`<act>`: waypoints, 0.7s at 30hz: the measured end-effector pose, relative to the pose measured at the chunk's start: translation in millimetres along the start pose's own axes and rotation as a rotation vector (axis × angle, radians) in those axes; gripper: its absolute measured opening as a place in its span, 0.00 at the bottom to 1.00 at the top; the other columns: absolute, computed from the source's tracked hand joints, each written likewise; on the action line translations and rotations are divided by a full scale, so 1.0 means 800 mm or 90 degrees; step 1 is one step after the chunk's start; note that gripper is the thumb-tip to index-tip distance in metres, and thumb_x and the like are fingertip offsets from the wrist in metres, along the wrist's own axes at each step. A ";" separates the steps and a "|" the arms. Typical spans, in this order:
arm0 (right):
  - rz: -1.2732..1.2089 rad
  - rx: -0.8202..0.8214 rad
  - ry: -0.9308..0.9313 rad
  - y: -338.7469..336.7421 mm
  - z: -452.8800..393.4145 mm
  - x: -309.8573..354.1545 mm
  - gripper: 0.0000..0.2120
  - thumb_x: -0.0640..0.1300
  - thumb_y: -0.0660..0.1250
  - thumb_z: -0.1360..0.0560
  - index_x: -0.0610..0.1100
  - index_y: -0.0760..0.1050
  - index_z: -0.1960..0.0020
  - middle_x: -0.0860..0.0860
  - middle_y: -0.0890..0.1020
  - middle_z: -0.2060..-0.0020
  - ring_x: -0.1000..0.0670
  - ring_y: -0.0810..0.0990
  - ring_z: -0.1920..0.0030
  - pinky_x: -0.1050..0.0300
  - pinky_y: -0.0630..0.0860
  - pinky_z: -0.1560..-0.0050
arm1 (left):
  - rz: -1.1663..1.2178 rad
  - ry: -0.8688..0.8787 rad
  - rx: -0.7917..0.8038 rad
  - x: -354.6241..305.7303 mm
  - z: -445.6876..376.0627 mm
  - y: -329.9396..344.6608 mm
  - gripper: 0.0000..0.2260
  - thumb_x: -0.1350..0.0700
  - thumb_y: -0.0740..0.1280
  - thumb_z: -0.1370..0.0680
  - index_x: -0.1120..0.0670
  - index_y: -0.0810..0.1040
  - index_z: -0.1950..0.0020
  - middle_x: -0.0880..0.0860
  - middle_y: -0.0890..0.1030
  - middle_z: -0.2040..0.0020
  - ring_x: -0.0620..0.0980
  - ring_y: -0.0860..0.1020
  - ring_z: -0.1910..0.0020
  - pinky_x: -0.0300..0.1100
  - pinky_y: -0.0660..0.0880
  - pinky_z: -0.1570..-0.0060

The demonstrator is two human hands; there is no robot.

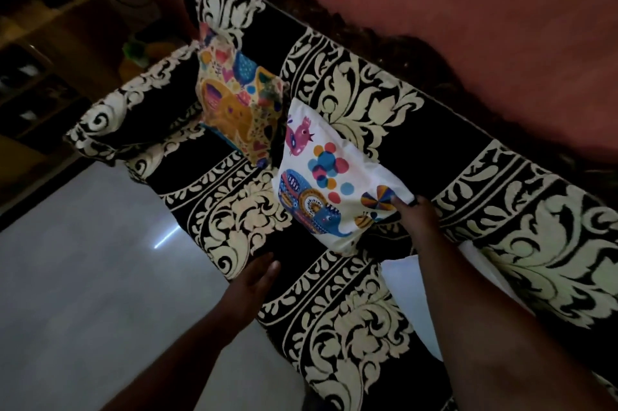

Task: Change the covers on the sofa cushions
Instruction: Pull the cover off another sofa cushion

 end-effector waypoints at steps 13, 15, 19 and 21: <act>0.101 0.202 -0.308 0.107 0.154 0.043 0.13 0.52 0.69 0.24 0.42 0.83 0.52 0.46 0.82 0.58 0.50 0.79 0.57 0.59 0.70 0.58 | 0.051 -0.041 0.026 -0.089 -0.055 0.071 0.22 0.34 0.62 0.21 0.51 0.80 0.44 0.50 0.84 0.54 0.44 0.80 0.58 0.41 0.77 0.59; 0.096 0.275 -0.387 0.127 0.212 0.042 0.10 0.48 0.71 0.25 0.42 0.84 0.50 0.46 0.84 0.54 0.51 0.80 0.53 0.59 0.74 0.51 | 0.042 -0.089 -0.003 -0.087 -0.054 0.077 0.29 0.30 0.67 0.26 0.54 0.80 0.44 0.51 0.84 0.54 0.49 0.83 0.56 0.49 0.82 0.52; 0.006 0.356 -0.428 0.157 0.272 0.029 0.10 0.43 0.71 0.24 0.38 0.83 0.46 0.47 0.83 0.50 0.51 0.81 0.48 0.60 0.75 0.45 | -0.150 -0.137 -0.138 -0.052 -0.055 0.042 0.12 0.50 0.68 0.29 0.58 0.79 0.52 0.57 0.82 0.60 0.57 0.82 0.59 0.45 0.79 0.61; -0.013 0.373 -0.385 0.166 0.286 0.005 0.13 0.46 0.71 0.23 0.39 0.82 0.43 0.49 0.82 0.46 0.56 0.79 0.45 0.64 0.73 0.41 | -0.121 -0.160 -0.134 -0.029 -0.044 0.030 0.11 0.56 0.65 0.32 0.62 0.79 0.55 0.61 0.81 0.61 0.63 0.83 0.58 0.55 0.81 0.59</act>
Point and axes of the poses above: each hand's wrist, its own z-axis away from the middle knuckle, its own y-axis out of the palm, x = y × z, the point moved 7 cm from there along -z, towards the middle knuckle
